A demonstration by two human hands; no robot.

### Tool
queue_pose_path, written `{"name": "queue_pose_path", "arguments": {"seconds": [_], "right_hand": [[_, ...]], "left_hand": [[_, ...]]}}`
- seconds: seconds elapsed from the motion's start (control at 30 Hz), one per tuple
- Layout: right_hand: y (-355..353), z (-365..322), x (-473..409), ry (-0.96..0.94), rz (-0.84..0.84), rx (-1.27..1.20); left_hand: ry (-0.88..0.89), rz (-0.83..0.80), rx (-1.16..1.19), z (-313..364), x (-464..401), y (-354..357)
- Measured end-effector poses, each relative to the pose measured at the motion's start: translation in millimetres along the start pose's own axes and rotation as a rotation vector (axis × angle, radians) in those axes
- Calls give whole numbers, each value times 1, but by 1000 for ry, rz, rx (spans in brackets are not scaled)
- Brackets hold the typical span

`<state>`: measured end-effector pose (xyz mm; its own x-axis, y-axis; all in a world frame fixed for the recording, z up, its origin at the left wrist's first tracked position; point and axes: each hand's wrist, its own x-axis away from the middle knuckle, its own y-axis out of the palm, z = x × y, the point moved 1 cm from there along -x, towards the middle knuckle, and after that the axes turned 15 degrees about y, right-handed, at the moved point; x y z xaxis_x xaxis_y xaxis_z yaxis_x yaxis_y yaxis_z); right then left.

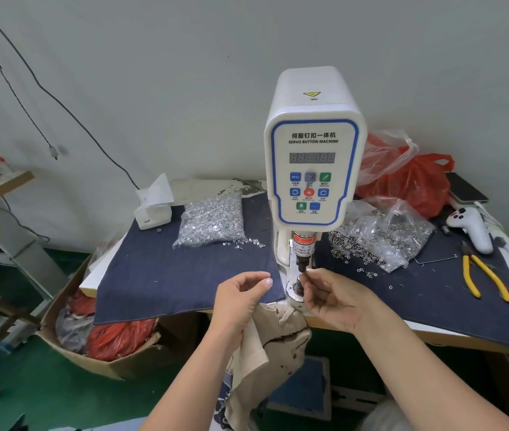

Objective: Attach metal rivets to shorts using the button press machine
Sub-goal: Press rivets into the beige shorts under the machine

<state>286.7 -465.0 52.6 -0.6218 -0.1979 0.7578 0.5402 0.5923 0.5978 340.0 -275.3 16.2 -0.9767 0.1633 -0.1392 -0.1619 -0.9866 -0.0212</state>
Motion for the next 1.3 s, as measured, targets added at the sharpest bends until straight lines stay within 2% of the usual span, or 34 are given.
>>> {"name": "queue_pose_path", "arguments": {"seconds": [0.27,0.5,0.6,0.73,0.8,0.93,1.3], "right_hand": [[0,0,-4,15,-57,-25],[-10,-6,-2,-62,-85,113],[-22,-18,1,-198,30,273],[-52,-42,-1,-571,435,519],[-67,-45,-3,-699,524,681],[-82,-43,-11,-787,535,791],[-85,-47,-15,-823,504,809]], "left_hand": [[20,3,2,2,-2,8],[54,-57,-67,7,-5,22],[110,-116,-164,11,-6,31],[213,-179,-348,16,-9,43],[244,-189,-420,17,-10,48],[245,-192,-487,20,-12,52],[225,-256,-626,38,-17,51]]}}
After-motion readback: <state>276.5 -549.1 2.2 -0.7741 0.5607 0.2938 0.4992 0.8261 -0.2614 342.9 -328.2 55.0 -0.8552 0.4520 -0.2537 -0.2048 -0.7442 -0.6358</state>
